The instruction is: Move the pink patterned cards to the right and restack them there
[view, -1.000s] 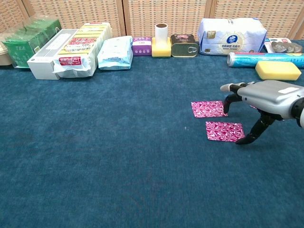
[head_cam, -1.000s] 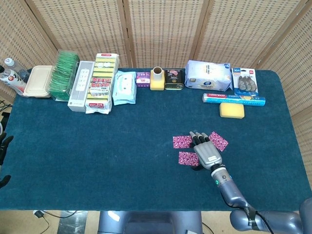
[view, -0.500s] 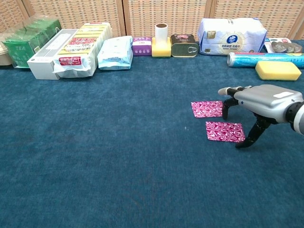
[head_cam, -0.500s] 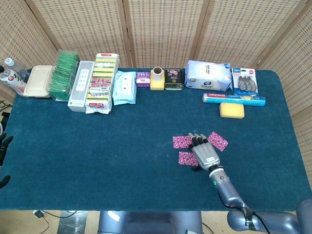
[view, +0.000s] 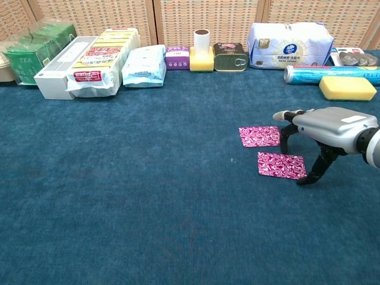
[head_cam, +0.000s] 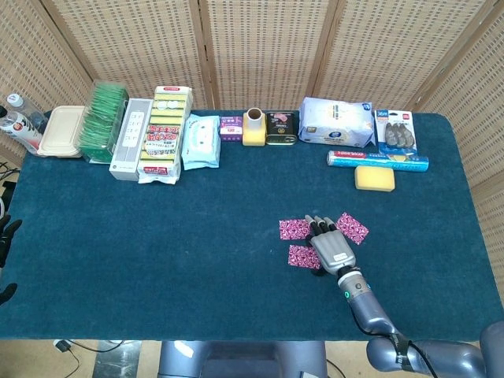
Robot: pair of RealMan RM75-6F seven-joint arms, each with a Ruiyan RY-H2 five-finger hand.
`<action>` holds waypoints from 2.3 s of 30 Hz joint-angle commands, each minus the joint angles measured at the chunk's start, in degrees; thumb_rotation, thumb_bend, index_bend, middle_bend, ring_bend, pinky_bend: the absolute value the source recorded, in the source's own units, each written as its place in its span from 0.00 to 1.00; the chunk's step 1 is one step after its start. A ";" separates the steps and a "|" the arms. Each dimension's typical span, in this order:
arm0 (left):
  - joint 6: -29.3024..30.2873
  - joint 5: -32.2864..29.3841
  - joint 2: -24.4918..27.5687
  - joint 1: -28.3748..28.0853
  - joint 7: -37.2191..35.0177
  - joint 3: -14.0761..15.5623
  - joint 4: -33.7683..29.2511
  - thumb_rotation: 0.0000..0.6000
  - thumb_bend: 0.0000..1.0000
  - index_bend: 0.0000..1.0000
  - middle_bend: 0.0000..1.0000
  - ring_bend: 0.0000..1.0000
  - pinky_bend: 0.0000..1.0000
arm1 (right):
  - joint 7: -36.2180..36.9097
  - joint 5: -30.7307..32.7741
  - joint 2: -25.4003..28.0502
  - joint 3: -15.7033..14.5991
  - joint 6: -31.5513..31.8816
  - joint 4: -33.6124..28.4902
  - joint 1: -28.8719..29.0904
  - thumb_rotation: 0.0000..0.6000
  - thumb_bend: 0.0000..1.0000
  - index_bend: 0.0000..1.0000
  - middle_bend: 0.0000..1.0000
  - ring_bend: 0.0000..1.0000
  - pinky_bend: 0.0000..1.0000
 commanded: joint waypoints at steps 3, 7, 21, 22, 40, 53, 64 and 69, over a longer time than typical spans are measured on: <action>0.02 -0.07 -0.02 0.00 0.07 -0.03 -0.03 1.00 0.11 0.00 0.00 0.00 0.08 | -0.11 0.66 0.36 0.18 -0.77 -0.47 0.14 0.97 0.22 0.39 0.00 0.00 0.06; -0.12 -0.01 0.00 -0.07 0.13 0.00 -0.05 1.00 0.11 0.00 0.00 0.00 0.08 | -0.23 1.57 0.66 0.51 -1.37 -0.76 0.33 0.98 0.23 0.40 0.00 0.00 0.06; -0.04 0.12 0.09 -0.01 -0.20 0.06 0.00 1.00 0.11 0.00 0.00 0.00 0.08 | -1.09 3.48 4.00 1.02 -1.59 -6.24 0.94 0.98 0.24 0.40 0.00 0.00 0.06; 0.00 0.17 0.09 0.02 -0.22 0.09 0.00 1.00 0.11 0.00 0.00 0.00 0.08 | -1.15 3.68 4.23 1.12 -1.55 -6.55 1.03 0.98 0.24 0.40 0.00 0.00 0.06; -0.04 0.84 0.50 0.13 -1.12 0.40 -0.02 1.00 0.11 0.00 0.00 0.00 0.08 | -2.53 16.12 7.95 6.42 1.83 -4.84 2.42 0.98 0.24 0.41 0.00 0.00 0.07; 0.25 3.84 1.75 0.56 -4.73 1.53 0.60 1.00 0.10 0.00 0.00 0.00 0.08 | -14.61 39.18 4.70 12.01 14.17 -3.65 5.92 0.98 0.25 0.42 0.00 0.00 0.07; 0.85 6.15 2.45 0.98 -7.19 2.39 1.48 1.00 0.10 0.00 0.00 0.00 0.08 | -20.09 48.43 1.24 15.49 17.98 -3.76 8.22 0.98 0.26 0.42 0.00 0.00 0.07; 0.99 6.44 2.59 1.15 -7.96 2.59 1.74 1.00 0.10 0.00 0.00 0.00 0.08 | -20.45 49.11 0.30 15.83 17.74 -2.13 8.36 0.98 0.26 0.42 0.00 0.00 0.08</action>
